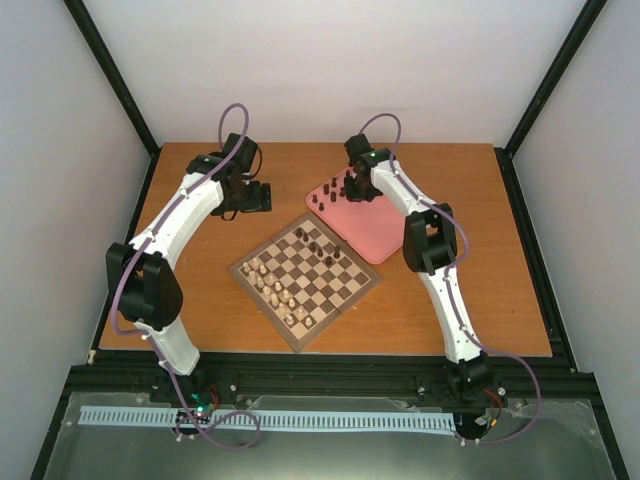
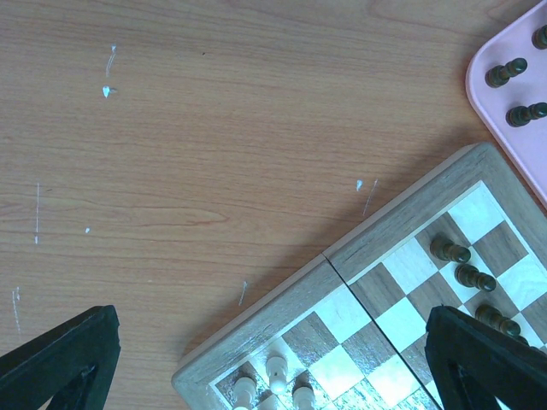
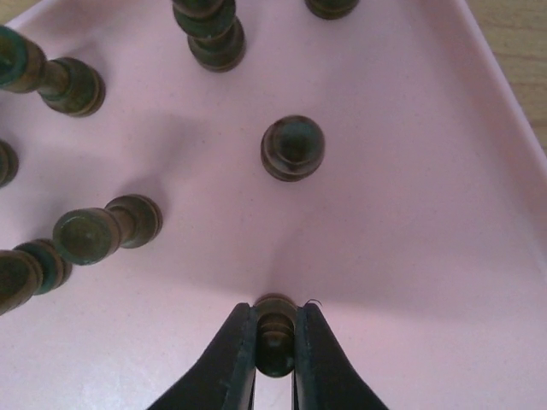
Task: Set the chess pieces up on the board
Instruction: Pick up the chess piece from the storage box, then place the chess piece on the chessboard.
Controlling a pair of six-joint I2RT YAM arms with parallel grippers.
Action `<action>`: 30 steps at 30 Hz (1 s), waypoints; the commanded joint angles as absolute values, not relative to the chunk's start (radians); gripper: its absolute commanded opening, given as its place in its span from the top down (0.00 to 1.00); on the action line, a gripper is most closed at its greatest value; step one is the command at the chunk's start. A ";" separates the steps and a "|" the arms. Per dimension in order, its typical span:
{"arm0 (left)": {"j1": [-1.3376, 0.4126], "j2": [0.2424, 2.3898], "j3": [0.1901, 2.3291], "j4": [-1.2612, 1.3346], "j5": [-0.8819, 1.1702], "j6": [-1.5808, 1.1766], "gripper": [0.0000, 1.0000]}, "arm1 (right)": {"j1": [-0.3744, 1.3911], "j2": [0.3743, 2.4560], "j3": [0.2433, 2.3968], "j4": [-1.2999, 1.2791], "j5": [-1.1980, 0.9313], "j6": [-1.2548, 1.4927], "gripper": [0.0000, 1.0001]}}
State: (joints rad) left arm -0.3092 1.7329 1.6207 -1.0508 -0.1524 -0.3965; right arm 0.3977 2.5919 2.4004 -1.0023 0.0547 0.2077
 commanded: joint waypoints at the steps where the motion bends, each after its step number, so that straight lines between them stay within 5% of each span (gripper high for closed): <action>1: -0.302 1.736 1.651 -1.060 -0.154 -0.402 0.00 | 0.391 2.590 2.424 -1.037 0.091 0.210 0.97; 10: -0.302 1.708 1.622 -1.042 -0.152 -0.402 0.00 | 0.400 2.334 2.246 -1.035 0.079 0.205 0.97; 21: -0.302 1.688 1.645 -1.047 -0.166 -0.350 0.00 | 0.444 1.851 1.625 -0.979 0.012 0.197 0.97; 30: -0.302 1.665 1.628 -1.028 -0.146 -0.336 0.00 | 0.580 1.653 1.360 -0.977 -0.004 0.219 0.97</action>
State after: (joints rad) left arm -0.3092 1.7107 1.6157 -1.0443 -0.1539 -0.3614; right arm 0.5198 1.7145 1.4204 -0.9829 0.0105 0.2035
